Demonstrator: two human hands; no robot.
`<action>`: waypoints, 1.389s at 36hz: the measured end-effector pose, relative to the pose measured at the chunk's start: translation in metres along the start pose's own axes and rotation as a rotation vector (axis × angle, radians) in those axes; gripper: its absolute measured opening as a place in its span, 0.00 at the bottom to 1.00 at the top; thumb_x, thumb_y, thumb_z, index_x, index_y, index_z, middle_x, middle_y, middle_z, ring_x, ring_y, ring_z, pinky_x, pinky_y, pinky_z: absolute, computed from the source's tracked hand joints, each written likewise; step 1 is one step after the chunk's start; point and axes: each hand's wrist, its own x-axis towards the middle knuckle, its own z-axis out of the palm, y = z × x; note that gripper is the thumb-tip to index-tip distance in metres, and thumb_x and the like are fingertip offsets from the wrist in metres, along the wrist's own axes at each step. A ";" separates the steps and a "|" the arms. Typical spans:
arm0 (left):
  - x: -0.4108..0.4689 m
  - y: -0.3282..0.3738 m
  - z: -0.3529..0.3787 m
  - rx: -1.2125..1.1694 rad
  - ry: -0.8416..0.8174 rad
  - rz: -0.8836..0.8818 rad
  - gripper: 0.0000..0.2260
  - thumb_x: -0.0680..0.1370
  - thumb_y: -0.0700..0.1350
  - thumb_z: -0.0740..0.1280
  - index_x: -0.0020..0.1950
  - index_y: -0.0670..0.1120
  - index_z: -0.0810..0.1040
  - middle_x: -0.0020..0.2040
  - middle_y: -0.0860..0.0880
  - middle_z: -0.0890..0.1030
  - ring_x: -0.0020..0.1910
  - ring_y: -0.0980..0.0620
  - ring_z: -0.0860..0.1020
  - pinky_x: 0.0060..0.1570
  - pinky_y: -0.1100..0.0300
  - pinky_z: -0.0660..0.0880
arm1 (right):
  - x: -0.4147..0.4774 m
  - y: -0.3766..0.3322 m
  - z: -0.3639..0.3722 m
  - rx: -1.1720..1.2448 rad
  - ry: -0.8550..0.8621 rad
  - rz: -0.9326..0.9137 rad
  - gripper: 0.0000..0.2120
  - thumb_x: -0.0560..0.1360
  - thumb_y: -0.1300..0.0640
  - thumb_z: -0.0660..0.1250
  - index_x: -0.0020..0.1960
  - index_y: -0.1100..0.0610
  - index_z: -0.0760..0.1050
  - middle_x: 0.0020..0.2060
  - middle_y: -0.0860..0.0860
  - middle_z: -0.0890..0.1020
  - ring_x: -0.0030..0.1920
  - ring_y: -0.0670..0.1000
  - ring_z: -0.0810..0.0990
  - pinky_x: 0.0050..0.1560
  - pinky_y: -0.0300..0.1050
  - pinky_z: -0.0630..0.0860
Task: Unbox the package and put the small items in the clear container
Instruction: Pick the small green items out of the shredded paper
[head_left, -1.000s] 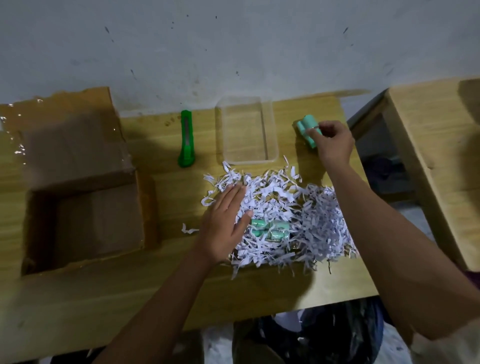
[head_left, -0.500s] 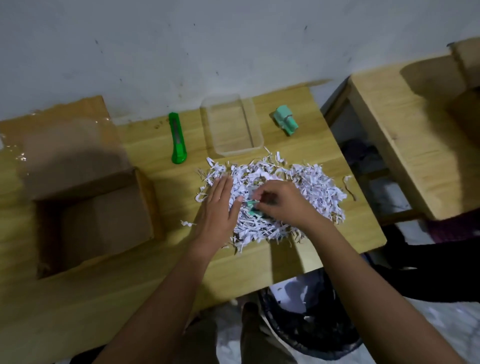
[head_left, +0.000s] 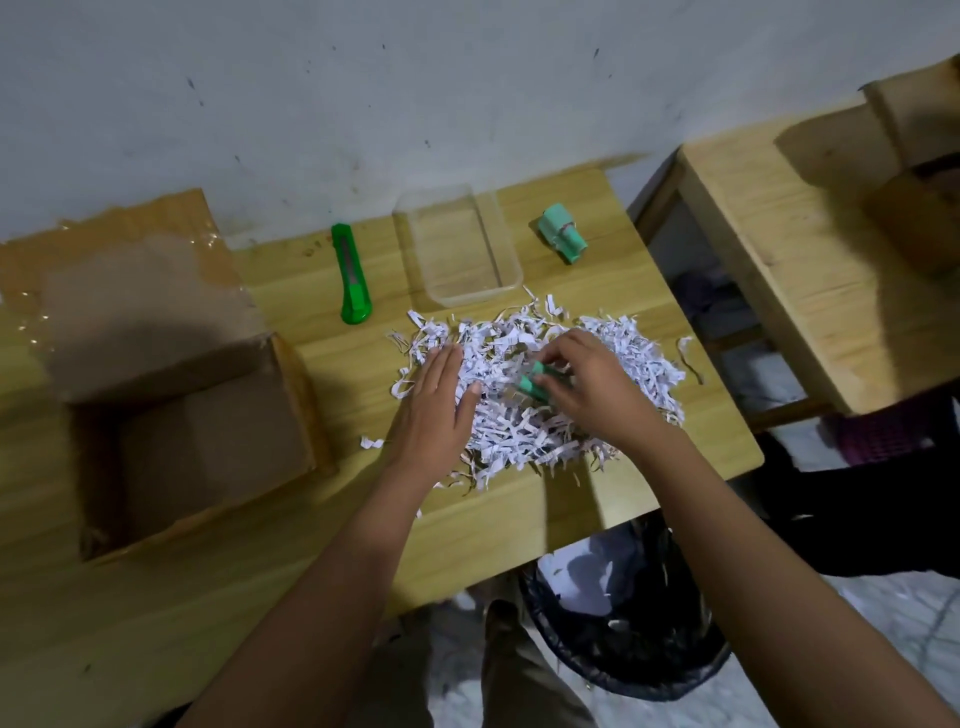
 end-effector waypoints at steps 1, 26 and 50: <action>0.000 0.000 0.000 -0.006 0.000 0.002 0.24 0.81 0.52 0.53 0.76 0.47 0.54 0.77 0.50 0.55 0.76 0.55 0.50 0.73 0.59 0.49 | -0.002 0.001 -0.005 0.008 0.036 0.013 0.07 0.75 0.59 0.65 0.51 0.60 0.75 0.48 0.51 0.73 0.50 0.50 0.72 0.53 0.43 0.72; 0.004 0.001 -0.003 -0.012 -0.027 0.007 0.23 0.82 0.51 0.53 0.76 0.46 0.54 0.77 0.50 0.55 0.76 0.54 0.50 0.72 0.60 0.49 | -0.012 0.013 -0.019 0.009 0.198 0.202 0.20 0.71 0.66 0.67 0.62 0.58 0.72 0.57 0.56 0.76 0.56 0.53 0.74 0.55 0.42 0.70; 0.006 0.003 -0.007 -0.028 -0.044 -0.013 0.24 0.81 0.52 0.53 0.76 0.47 0.55 0.77 0.50 0.56 0.76 0.54 0.50 0.73 0.57 0.51 | -0.014 0.009 -0.043 0.300 0.342 0.266 0.09 0.71 0.55 0.72 0.49 0.56 0.79 0.40 0.59 0.81 0.41 0.56 0.80 0.40 0.47 0.79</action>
